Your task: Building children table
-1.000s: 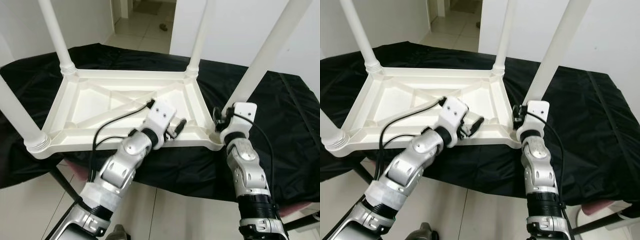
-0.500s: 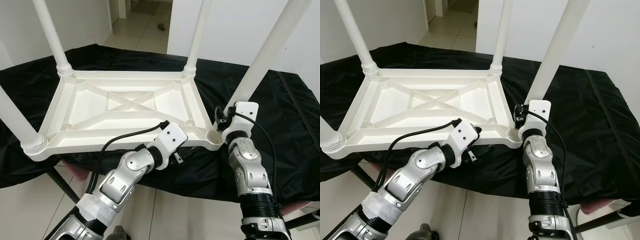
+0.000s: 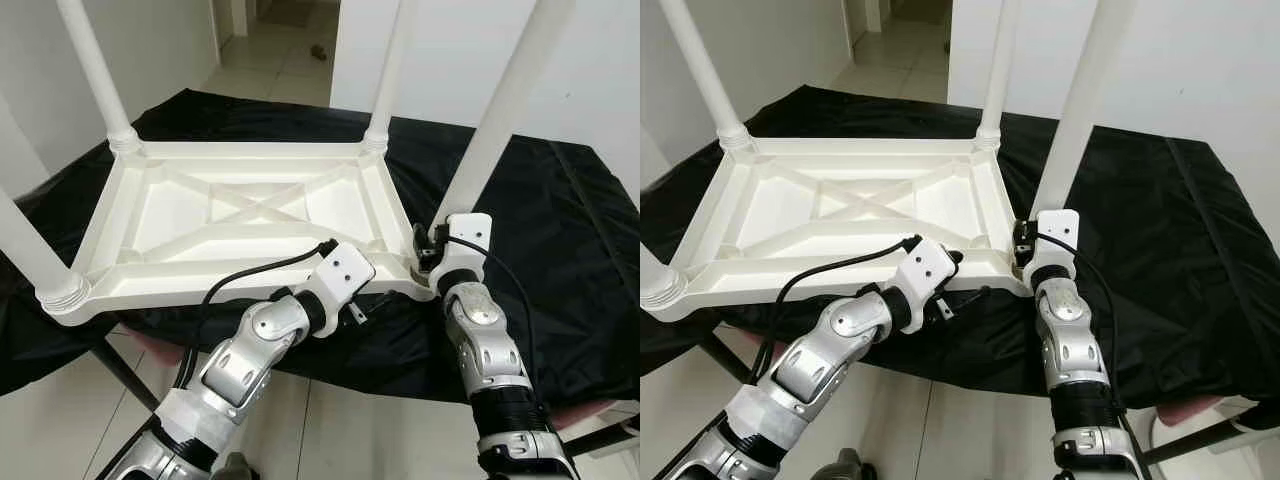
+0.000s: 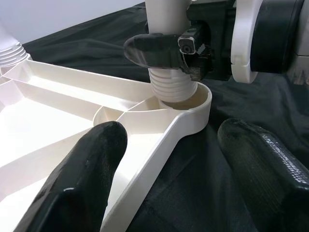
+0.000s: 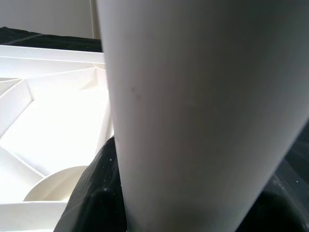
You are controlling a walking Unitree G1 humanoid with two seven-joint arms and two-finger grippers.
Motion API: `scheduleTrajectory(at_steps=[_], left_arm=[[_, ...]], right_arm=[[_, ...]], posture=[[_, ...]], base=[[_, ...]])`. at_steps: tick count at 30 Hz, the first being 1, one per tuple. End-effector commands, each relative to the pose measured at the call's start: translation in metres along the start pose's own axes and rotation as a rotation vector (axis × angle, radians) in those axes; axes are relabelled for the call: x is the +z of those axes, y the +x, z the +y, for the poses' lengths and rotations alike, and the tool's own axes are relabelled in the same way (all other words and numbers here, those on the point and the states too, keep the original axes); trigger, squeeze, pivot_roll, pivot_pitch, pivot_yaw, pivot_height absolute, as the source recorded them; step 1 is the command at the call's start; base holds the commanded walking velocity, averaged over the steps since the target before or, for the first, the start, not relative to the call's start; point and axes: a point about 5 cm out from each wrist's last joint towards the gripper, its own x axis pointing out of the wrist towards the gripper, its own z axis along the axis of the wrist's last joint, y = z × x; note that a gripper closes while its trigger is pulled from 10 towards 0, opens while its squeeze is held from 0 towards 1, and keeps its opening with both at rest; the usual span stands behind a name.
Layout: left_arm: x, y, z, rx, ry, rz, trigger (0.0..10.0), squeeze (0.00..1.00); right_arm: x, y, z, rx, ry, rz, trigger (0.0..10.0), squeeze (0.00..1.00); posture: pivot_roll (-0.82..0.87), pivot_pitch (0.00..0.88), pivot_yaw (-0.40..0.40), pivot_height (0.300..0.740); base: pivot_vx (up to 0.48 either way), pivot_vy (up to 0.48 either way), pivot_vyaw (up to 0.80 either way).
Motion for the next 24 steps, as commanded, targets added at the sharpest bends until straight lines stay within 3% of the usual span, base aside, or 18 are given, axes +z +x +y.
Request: scheduleTrajectory(at_steps=[1,8,15,24], left_arm=[[-0.001,0.001,0.002,0.013,0.004,0.008,10.0,0.00],[0.001,0.001,0.002,0.028,0.005,0.001,10.0,0.00],[0.003,0.000,0.004,0.035,0.007,-0.002,10.0,0.00],[0.005,0.000,0.006,0.030,0.009,-0.005,10.0,0.00]], right_arm=[[-0.019,-0.004,0.005,0.034,0.007,0.088,10.0,0.00],[-0.020,-0.008,0.005,0.057,-0.019,0.080,10.0,0.00],[-0.027,-0.022,-0.002,0.032,-0.017,0.084,10.0,0.00],[-0.027,-0.029,-0.002,0.080,-0.081,0.066,10.0,0.00]], posture=[[0.14,0.046,-0.034,0.740],[0.14,0.048,-0.042,0.740],[0.13,0.051,-0.041,0.740],[0.12,0.047,-0.022,0.740]], base=[[0.000,0.000,0.00],[0.000,0.000,0.00],[0.000,0.000,0.00],[0.000,0.000,0.00]])
